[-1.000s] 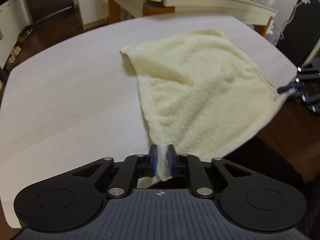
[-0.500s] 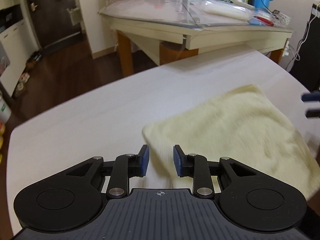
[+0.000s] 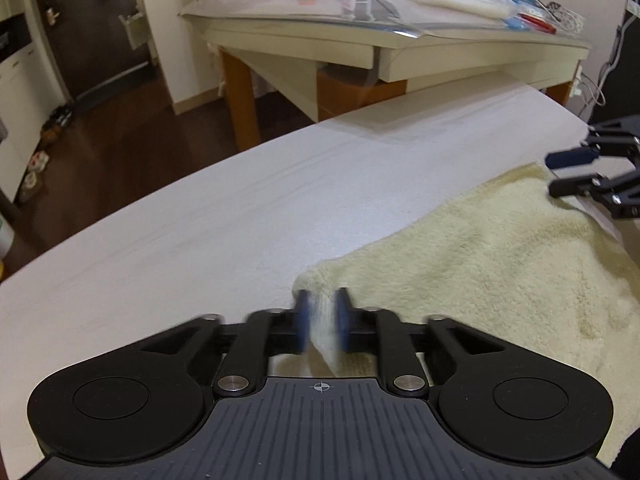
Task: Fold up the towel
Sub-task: 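Release the towel with both grippers, leaving it spread flat, then grasp one towel corner with the left gripper and another with the right, then lift the corner with the right gripper and fold it diagonally over toward the left gripper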
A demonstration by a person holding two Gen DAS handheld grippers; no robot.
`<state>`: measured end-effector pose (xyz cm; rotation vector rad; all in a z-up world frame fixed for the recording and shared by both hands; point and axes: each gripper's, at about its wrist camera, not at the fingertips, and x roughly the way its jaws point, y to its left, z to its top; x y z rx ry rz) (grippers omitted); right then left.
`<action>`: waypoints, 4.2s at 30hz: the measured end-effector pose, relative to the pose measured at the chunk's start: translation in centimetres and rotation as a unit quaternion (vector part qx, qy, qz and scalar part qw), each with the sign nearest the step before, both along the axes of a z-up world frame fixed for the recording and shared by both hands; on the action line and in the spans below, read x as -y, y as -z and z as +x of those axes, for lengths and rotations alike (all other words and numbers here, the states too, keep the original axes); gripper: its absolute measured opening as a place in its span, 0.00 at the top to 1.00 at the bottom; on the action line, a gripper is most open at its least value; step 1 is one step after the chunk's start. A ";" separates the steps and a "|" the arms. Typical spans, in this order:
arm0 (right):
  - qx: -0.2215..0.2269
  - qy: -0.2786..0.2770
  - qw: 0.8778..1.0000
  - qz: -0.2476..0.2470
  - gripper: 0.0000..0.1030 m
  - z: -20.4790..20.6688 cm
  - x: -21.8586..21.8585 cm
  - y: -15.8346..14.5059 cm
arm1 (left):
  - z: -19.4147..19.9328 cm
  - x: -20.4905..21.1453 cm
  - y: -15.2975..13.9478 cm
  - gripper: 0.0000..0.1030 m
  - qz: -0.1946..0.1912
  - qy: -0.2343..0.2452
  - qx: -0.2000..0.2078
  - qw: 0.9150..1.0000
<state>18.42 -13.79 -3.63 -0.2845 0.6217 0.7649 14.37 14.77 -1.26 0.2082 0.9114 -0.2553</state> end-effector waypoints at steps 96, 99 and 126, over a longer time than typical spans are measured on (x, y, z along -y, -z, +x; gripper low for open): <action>0.297 -0.261 0.882 -0.257 0.93 -19.8 0.7 -2.5 | -16.1 1.9 -2.9 0.59 0.001 0.045 0.011 0.999; 0.306 -0.261 0.880 -0.253 0.93 -19.4 0.3 -2.8 | -18.3 2.8 -2.2 0.59 0.016 0.072 0.006 0.997; 0.305 -0.261 0.884 -0.239 0.93 -18.0 -1.4 -4.6 | -25.3 6.1 0.1 0.93 0.110 0.098 0.051 0.988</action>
